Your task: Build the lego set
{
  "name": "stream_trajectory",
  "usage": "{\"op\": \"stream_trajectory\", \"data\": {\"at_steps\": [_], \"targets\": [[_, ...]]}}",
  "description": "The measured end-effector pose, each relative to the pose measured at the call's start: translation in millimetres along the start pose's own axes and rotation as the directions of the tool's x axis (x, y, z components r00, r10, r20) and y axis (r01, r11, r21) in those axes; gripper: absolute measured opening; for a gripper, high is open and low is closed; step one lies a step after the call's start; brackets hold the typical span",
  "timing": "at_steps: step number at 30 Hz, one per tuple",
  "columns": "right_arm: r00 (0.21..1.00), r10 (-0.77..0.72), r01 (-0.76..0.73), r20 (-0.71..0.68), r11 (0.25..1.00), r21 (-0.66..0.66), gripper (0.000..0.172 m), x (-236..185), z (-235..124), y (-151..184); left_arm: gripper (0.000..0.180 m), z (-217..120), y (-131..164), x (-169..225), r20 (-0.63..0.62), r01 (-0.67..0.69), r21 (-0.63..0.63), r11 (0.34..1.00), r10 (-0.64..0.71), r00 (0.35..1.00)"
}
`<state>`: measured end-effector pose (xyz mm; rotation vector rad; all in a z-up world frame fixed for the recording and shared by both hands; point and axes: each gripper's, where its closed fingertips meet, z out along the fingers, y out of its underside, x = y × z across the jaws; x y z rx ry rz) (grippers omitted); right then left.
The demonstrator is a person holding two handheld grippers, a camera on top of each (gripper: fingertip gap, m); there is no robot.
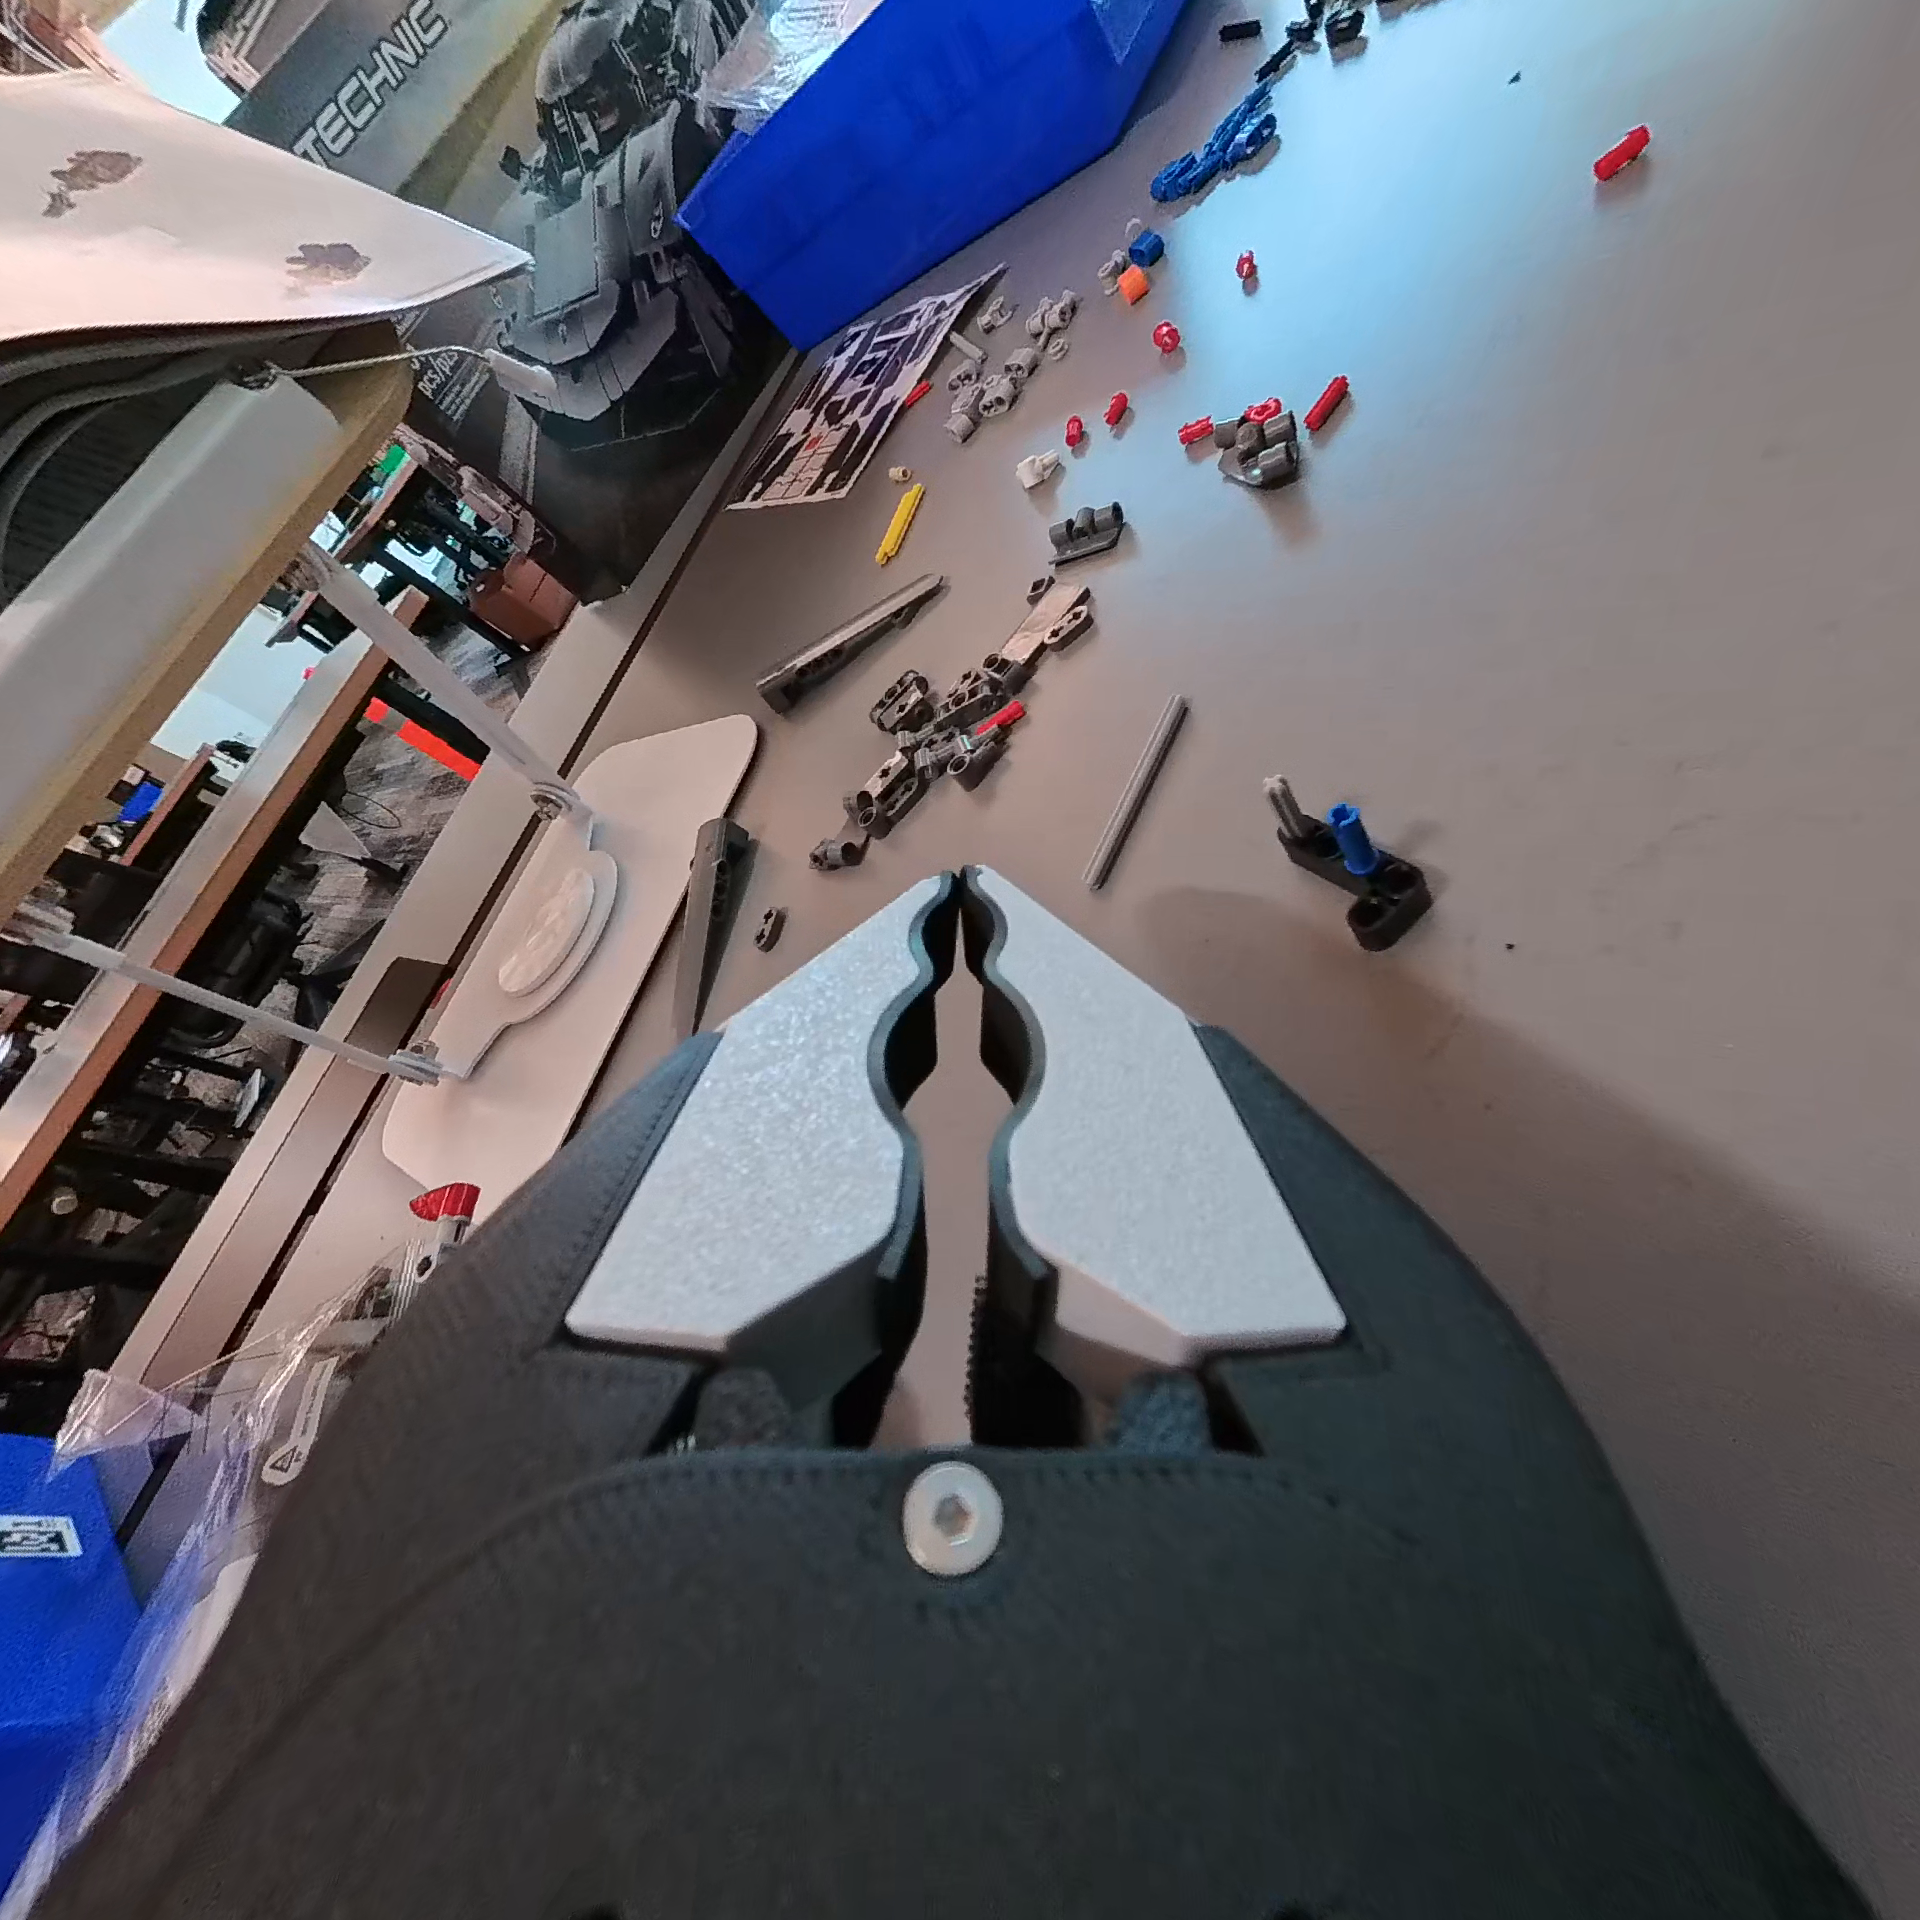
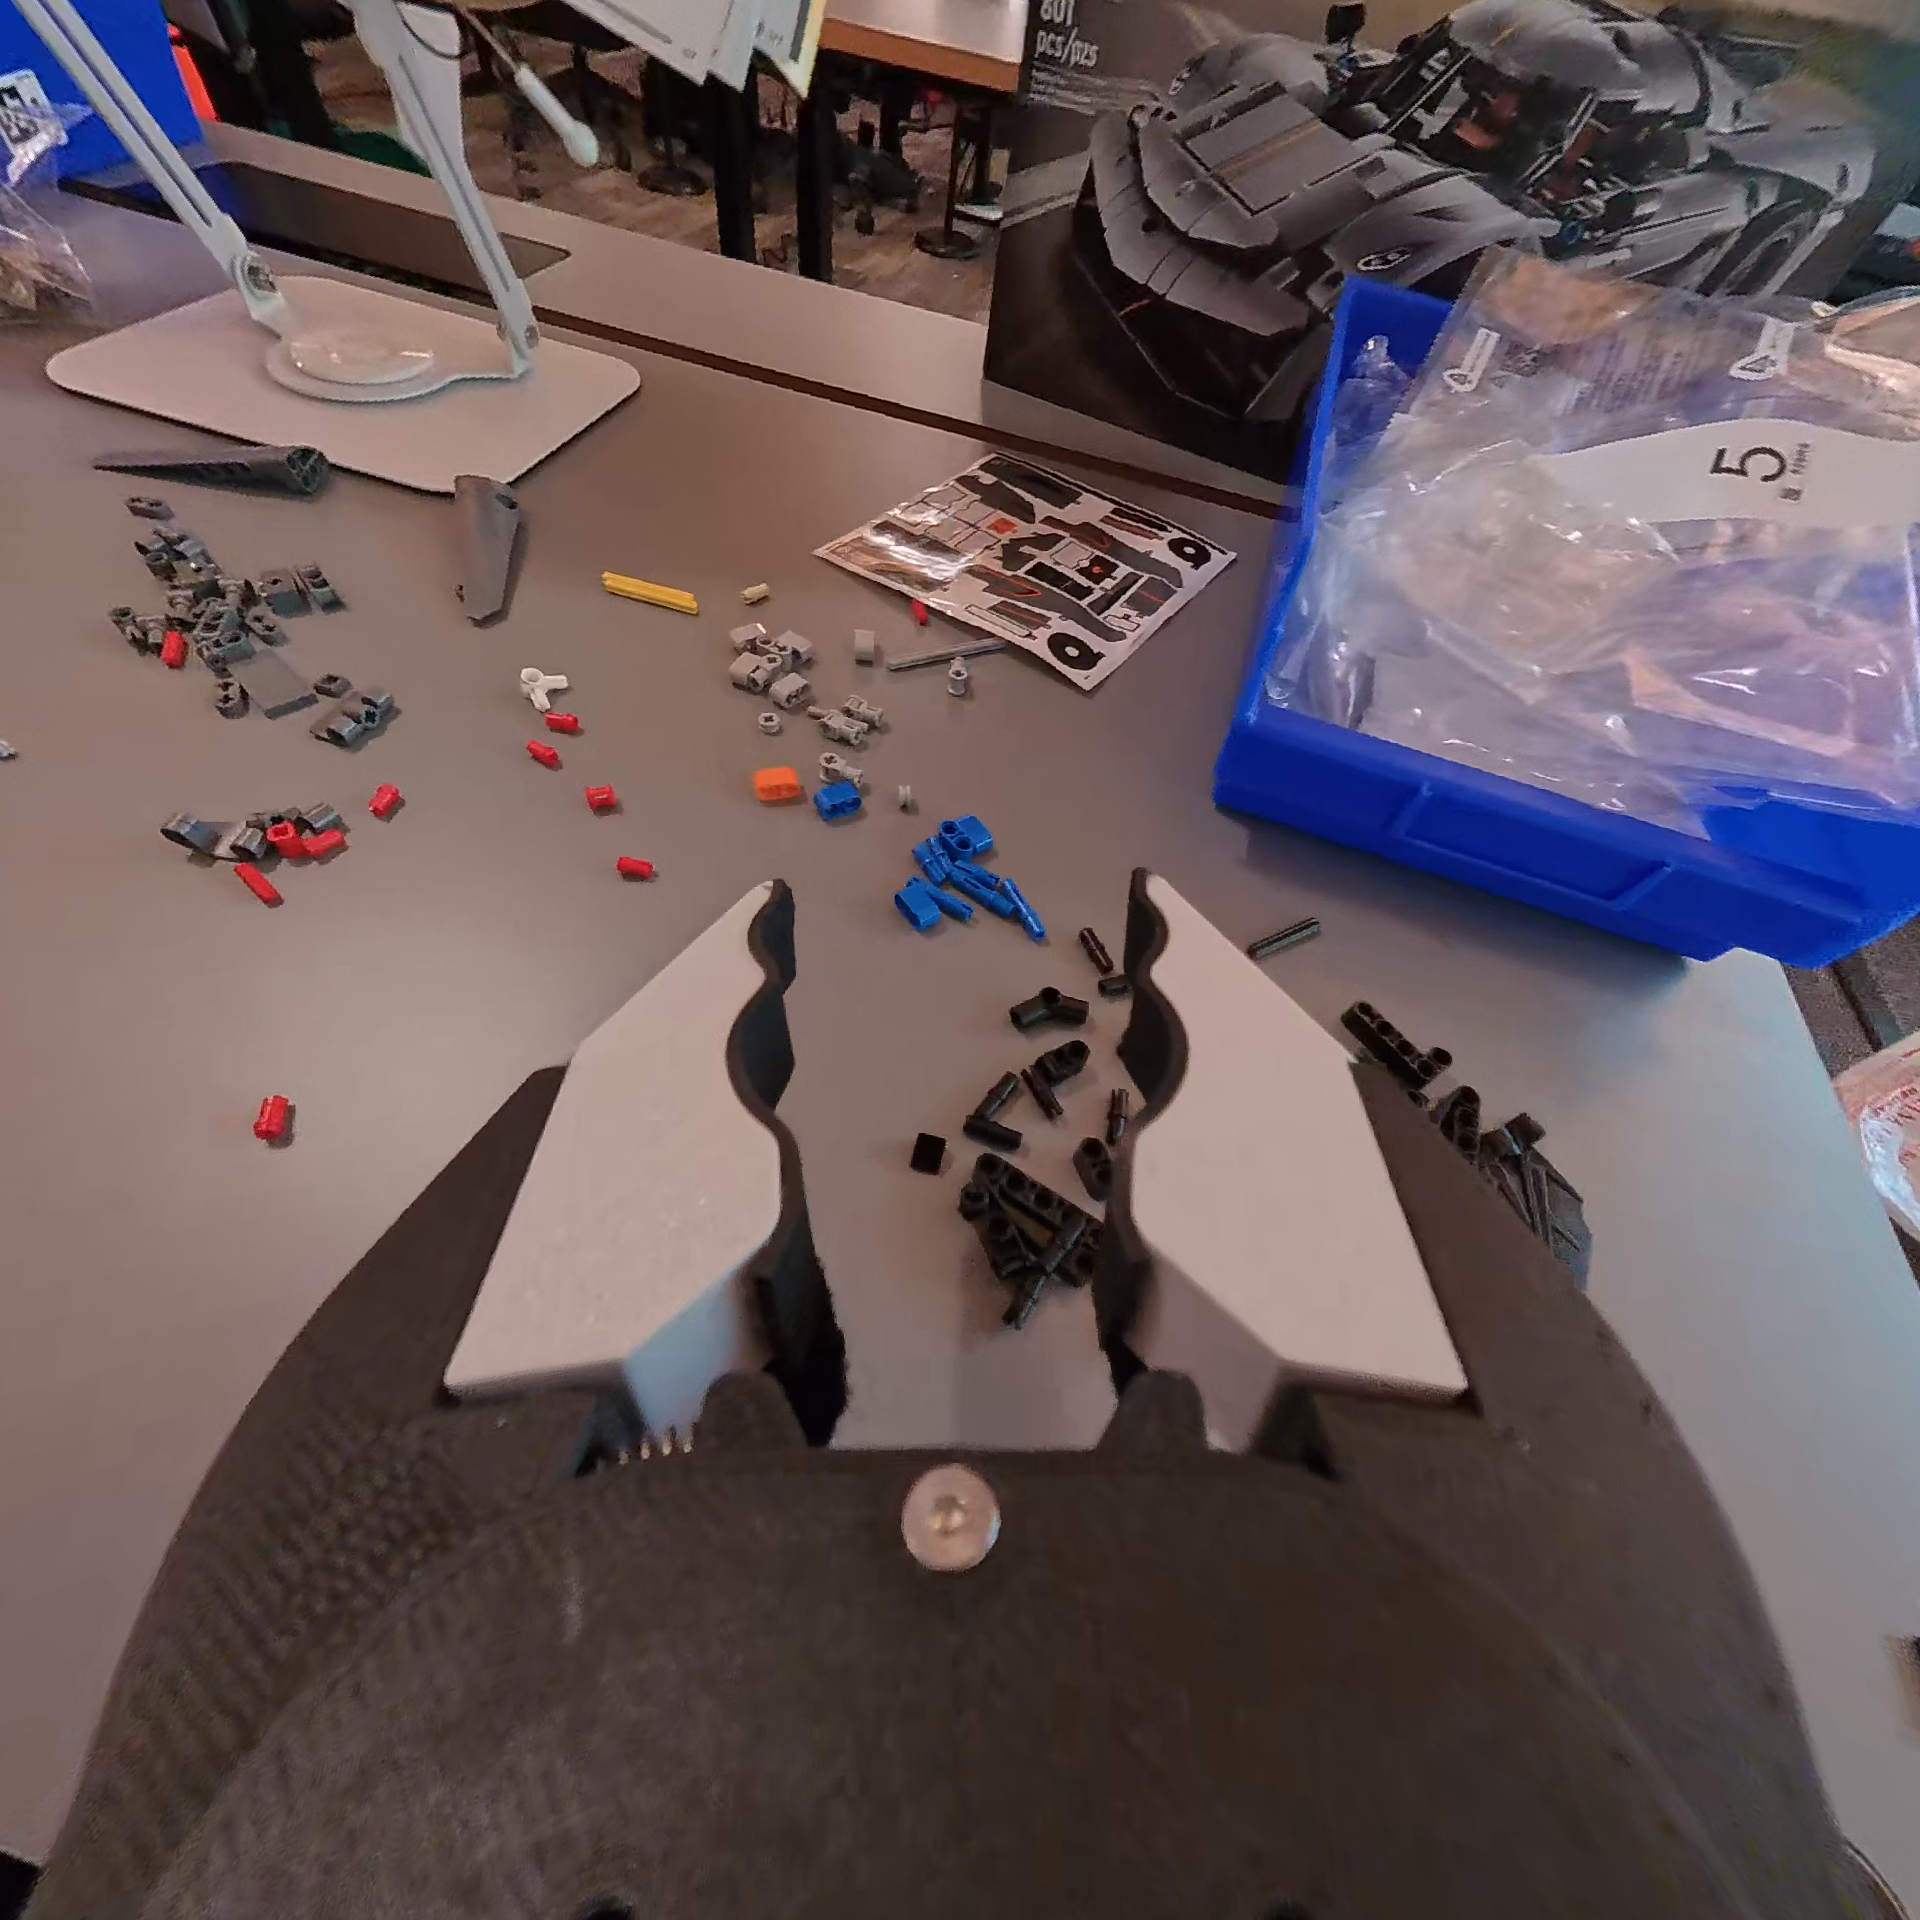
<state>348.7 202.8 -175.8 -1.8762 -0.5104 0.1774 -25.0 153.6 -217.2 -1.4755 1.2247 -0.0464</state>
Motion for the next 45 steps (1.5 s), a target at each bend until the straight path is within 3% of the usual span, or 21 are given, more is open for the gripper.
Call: {"op": "stream_trajectory", "data": {"at_steps": [28,40,45], "targets": [[0.997,-0.082,0.082,0.010,0.995,-0.061,0.058,-8,-1,15,0.000,2,2,1,0.001,-0.010,-0.013,1.000,0.010,1.000],[0.985,-0.136,0.117,-0.104,0.978,-0.170,0.039,45,-40,41,0.000,6,5,1,0.045,-0.076,-0.035,0.996,0.078,0.996],[0.985,-0.156,0.136,-0.078,0.966,-0.220,0.032,63,-50,51,0.000,6,2,-5,0.103,-0.096,-0.022,0.995,0.097,0.990]]}}
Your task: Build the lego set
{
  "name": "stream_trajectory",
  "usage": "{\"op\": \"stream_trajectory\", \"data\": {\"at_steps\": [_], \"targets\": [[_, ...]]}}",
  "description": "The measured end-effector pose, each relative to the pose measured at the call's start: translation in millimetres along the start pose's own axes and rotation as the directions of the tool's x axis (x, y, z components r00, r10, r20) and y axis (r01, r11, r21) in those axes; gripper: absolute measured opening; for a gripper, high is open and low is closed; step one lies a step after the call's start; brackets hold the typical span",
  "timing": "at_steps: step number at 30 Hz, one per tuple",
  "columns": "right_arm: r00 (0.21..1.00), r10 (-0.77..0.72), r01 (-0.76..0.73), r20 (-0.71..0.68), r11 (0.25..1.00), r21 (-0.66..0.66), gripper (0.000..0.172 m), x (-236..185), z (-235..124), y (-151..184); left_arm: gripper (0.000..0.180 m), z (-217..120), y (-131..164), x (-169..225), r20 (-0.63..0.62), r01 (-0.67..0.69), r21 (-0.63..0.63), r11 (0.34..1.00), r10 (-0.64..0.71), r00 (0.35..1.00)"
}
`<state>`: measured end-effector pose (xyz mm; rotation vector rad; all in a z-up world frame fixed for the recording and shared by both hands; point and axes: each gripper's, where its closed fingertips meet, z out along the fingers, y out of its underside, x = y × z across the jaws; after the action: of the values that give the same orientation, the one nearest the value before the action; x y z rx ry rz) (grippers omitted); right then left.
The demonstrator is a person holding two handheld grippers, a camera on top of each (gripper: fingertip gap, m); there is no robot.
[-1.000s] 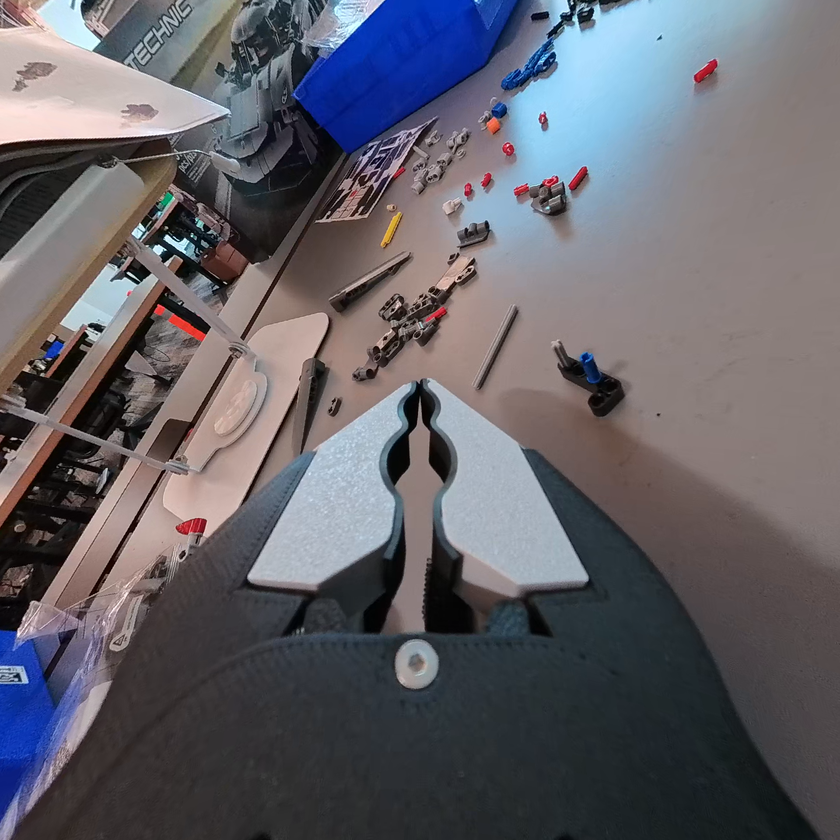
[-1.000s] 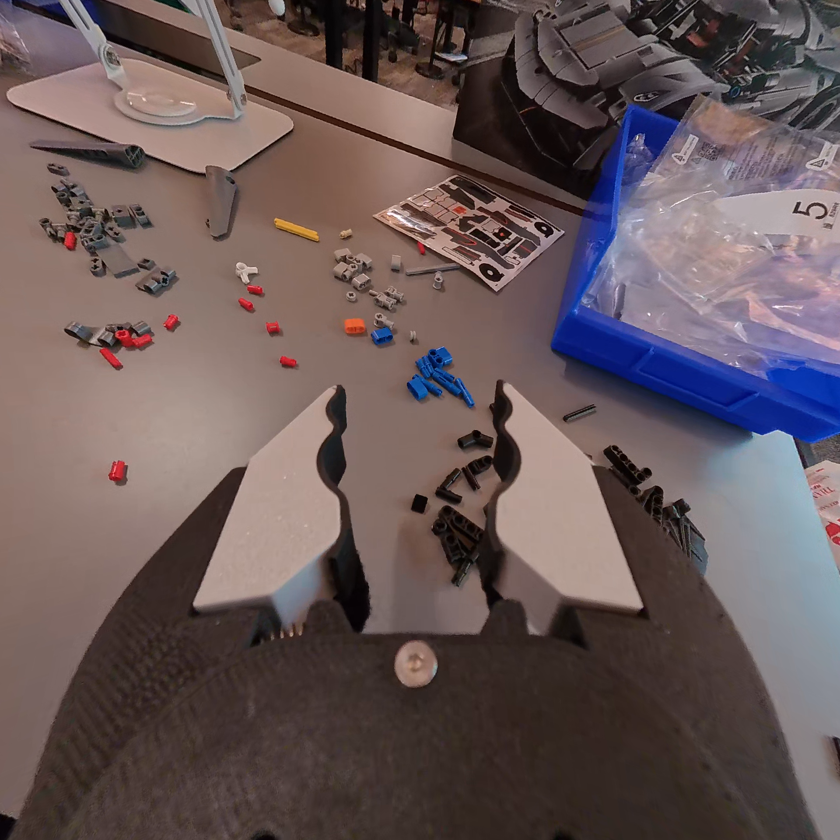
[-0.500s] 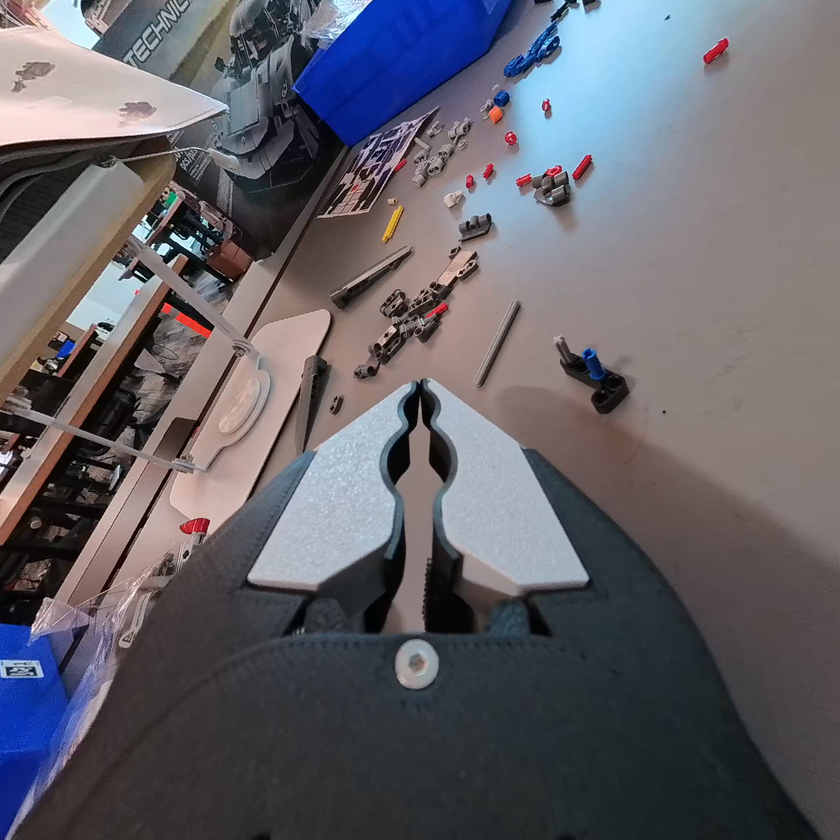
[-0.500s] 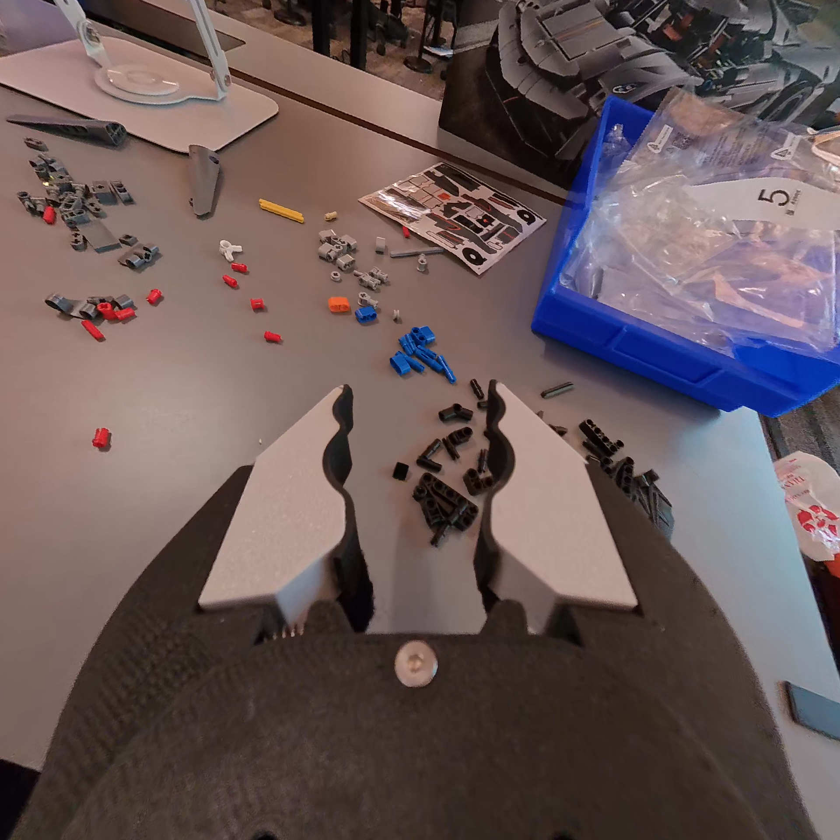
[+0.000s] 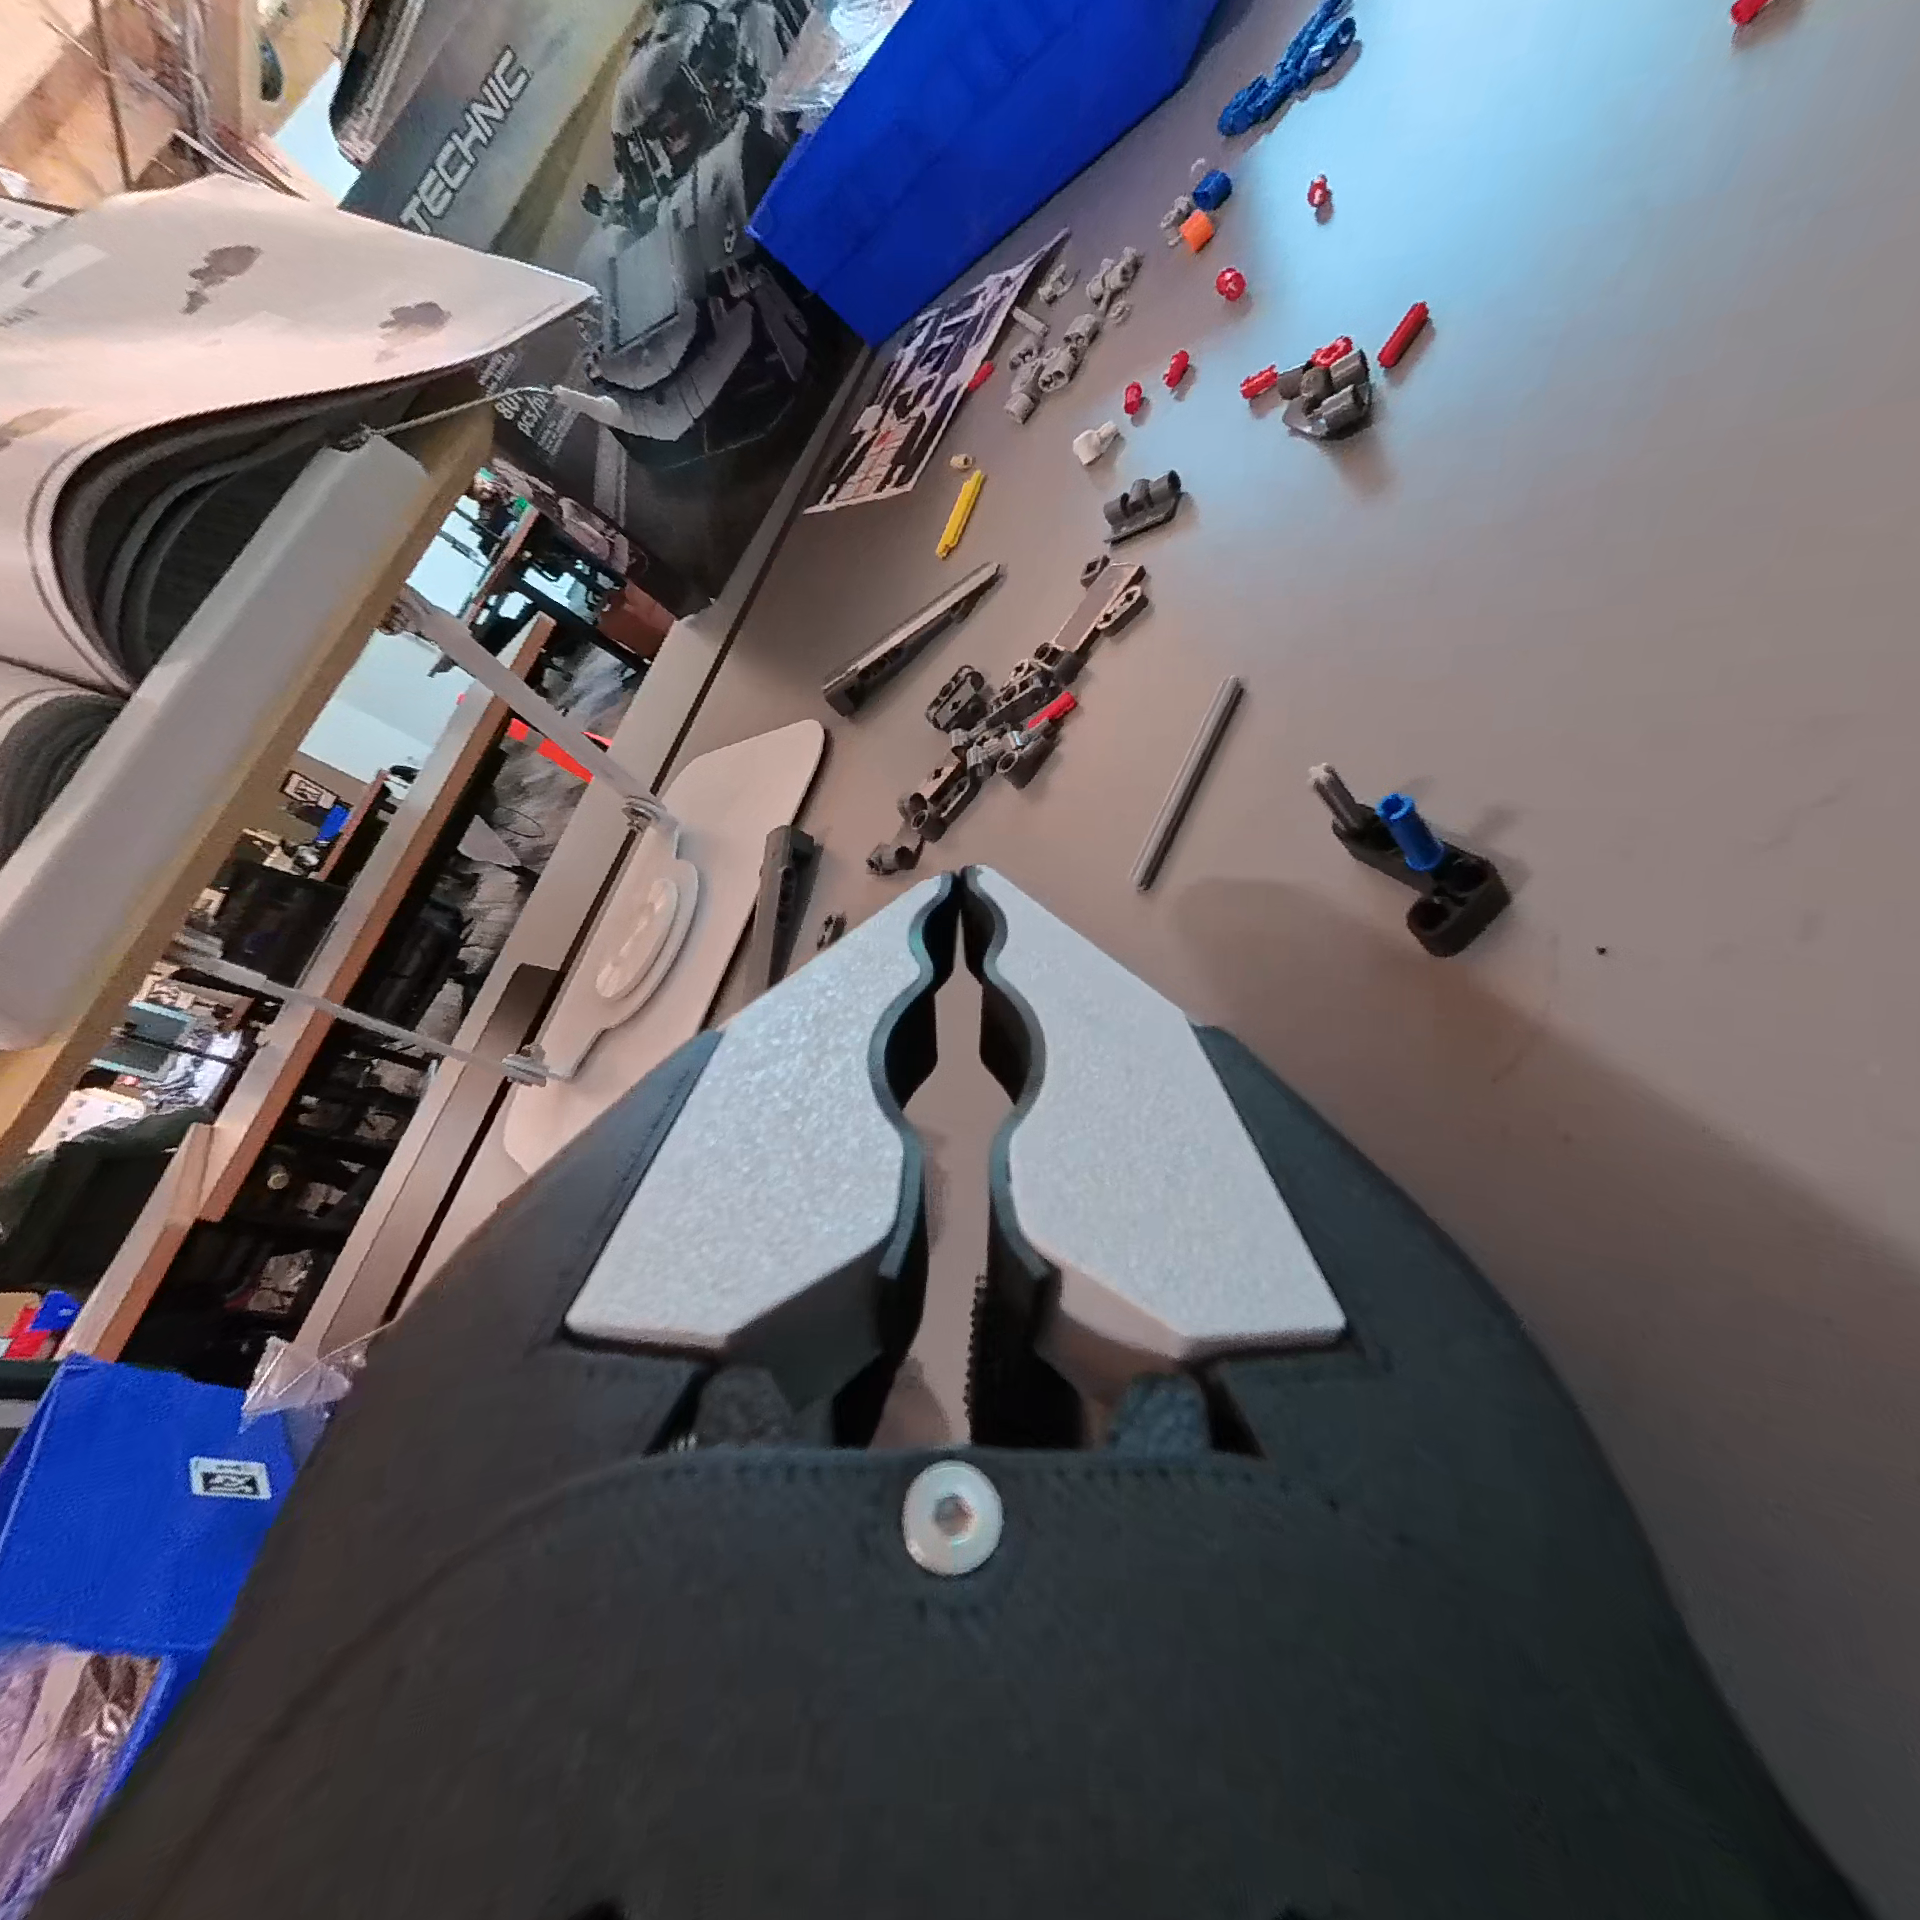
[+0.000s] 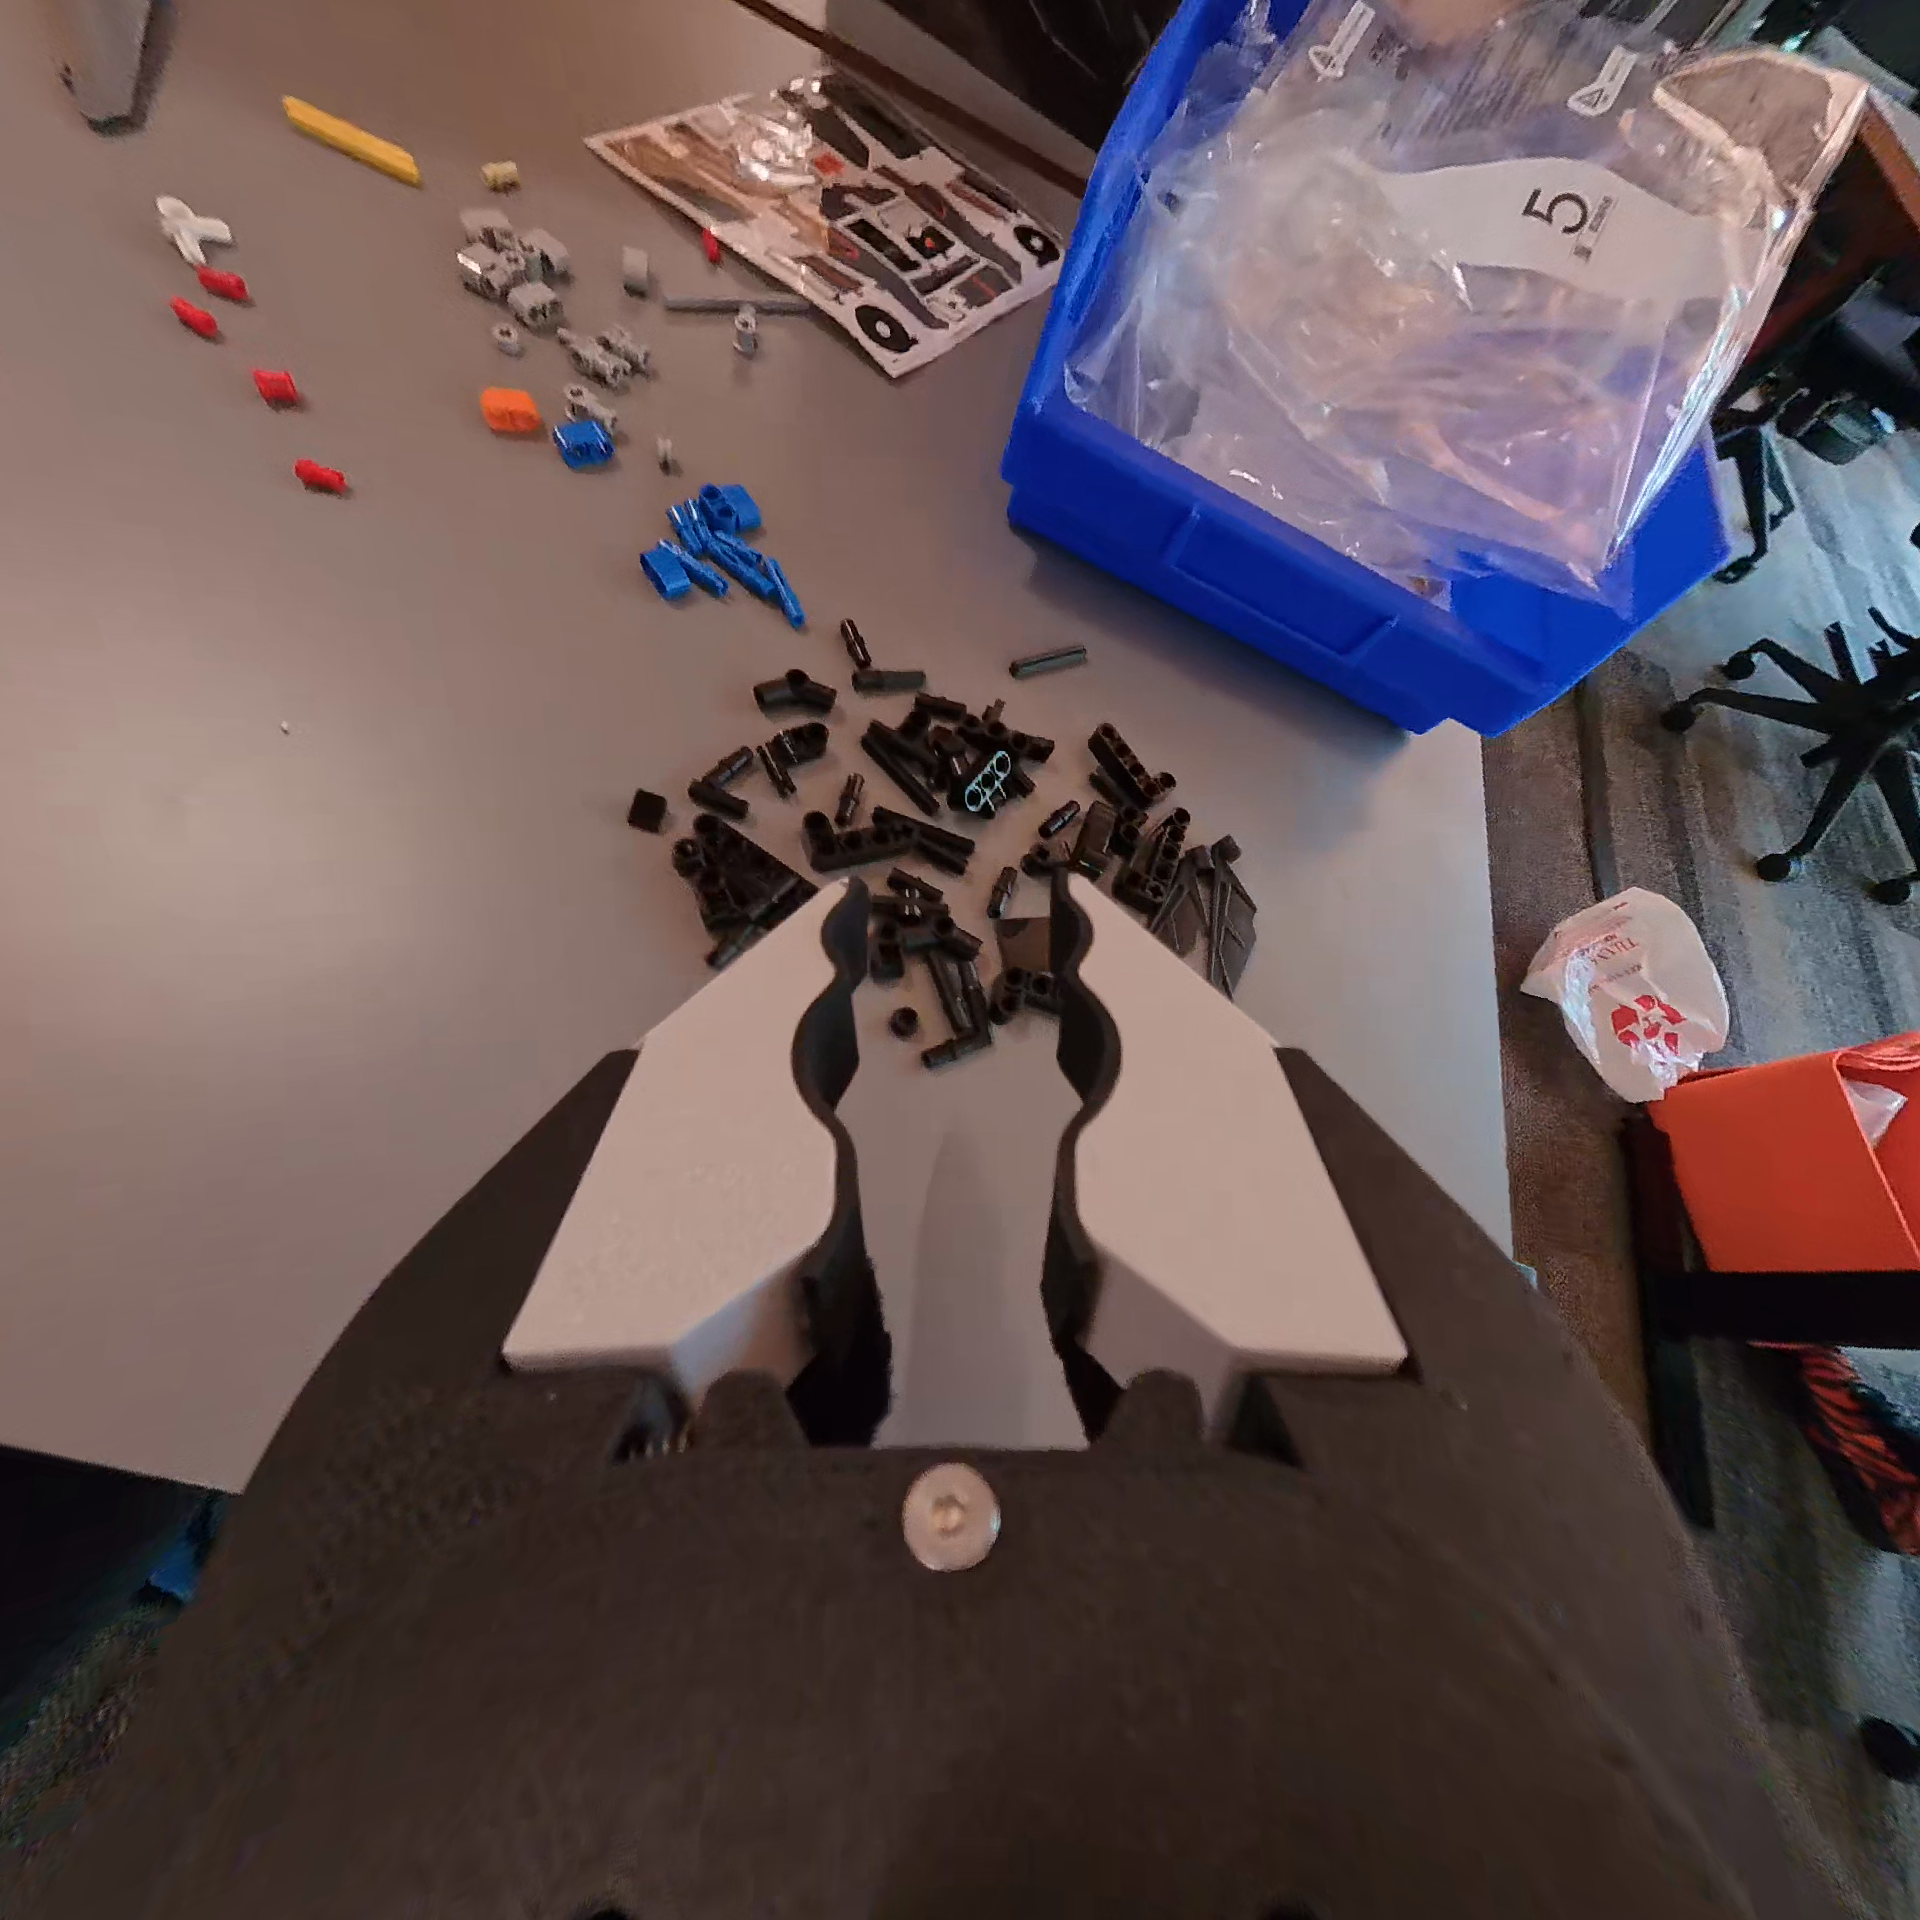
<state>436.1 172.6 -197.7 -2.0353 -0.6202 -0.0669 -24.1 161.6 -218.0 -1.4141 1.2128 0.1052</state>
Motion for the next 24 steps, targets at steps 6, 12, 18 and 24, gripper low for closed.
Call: {"op": "stream_trajectory", "data": {"at_steps": [6,12,18,24], "targets": [[0.993,-0.074,0.081,0.088,0.994,-0.079,0.021,4,16,15,0.000,2,-1,-1,0.043,-0.047,-0.001,0.999,0.047,0.998],[0.983,-0.127,0.141,0.136,0.985,-0.096,0.031,9,31,13,0.000,2,-1,-1,0.058,-0.061,-0.006,0.998,0.062,0.996],[0.972,-0.159,0.179,0.174,0.978,-0.104,0.028,12,43,7,0.000,4,-1,3,0.051,-0.091,-0.013,0.996,0.091,0.995],[0.958,-0.193,0.226,0.214,0.964,-0.141,0.021,7,57,4,0.000,3,-2,3,0.046,-0.083,-0.006,0.996,0.084,0.995]]}}
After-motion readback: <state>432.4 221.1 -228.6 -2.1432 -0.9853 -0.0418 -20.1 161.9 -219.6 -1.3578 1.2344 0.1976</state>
